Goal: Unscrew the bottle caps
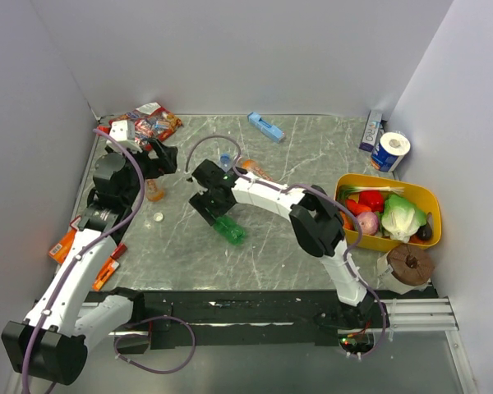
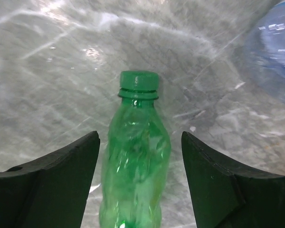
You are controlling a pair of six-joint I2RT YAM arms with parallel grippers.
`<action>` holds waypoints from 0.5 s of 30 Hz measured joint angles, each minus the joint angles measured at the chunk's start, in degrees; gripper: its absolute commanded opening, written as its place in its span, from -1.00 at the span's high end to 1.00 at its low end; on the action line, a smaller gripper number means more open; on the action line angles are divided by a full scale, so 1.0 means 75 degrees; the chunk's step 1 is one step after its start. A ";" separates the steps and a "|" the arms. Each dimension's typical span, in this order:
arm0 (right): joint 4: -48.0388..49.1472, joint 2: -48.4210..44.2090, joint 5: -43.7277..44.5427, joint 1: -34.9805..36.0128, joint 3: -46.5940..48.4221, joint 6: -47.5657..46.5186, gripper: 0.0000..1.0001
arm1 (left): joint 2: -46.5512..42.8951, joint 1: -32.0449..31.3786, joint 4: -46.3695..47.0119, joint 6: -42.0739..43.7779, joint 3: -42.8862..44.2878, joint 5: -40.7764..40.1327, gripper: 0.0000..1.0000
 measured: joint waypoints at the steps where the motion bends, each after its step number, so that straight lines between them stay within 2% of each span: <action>1: 0.0000 0.0087 0.0012 0.0006 0.0000 -0.0003 -0.53 | 0.0023 0.0000 -0.0006 0.0000 0.0000 0.0006 -0.92; 4: -0.0017 0.0283 0.0017 0.0006 0.0000 -0.0006 -0.45 | 0.0058 0.0000 -0.0003 -0.0003 0.0000 0.0029 -0.92; 5: -0.0023 0.0326 0.0023 0.0006 0.0000 -0.0006 -0.29 | 0.0064 0.0000 0.0000 -0.0003 0.0000 0.0038 -0.92; 9: -0.0009 0.0367 0.0032 0.0006 0.0000 -0.0003 -0.03 | 0.0099 0.0000 -0.0003 0.0000 0.0000 0.0047 -0.92; 15: 0.0108 0.0137 -0.0076 0.0006 -0.0207 0.0032 0.03 | 0.0102 0.0000 0.0000 0.0017 0.0000 0.0227 -0.92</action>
